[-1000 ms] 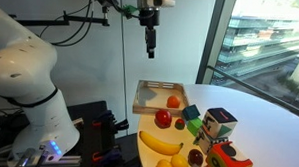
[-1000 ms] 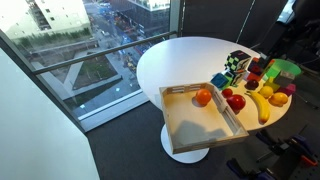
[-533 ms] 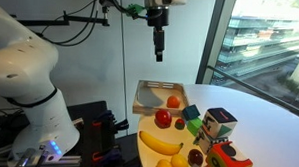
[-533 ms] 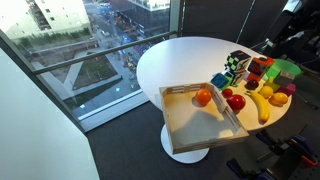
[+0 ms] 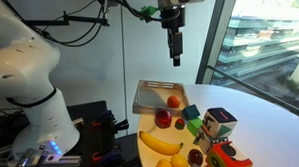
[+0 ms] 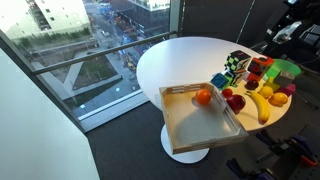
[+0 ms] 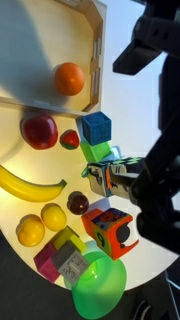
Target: Put the white and black dice on the tray
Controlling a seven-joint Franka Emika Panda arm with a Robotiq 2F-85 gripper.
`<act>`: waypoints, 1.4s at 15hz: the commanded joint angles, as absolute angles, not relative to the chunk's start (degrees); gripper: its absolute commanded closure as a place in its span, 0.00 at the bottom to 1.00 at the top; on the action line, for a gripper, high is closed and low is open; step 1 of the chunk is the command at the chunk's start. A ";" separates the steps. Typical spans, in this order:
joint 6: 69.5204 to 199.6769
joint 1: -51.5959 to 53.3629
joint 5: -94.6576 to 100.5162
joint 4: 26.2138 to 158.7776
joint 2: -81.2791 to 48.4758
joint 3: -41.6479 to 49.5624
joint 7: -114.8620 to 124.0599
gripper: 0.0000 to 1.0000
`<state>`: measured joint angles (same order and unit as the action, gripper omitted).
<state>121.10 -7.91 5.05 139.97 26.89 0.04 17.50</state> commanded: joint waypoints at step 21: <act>123.98 -10.81 7.80 136.26 19.09 3.40 18.39 0.00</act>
<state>123.38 -10.63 7.40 136.64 19.42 3.34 17.52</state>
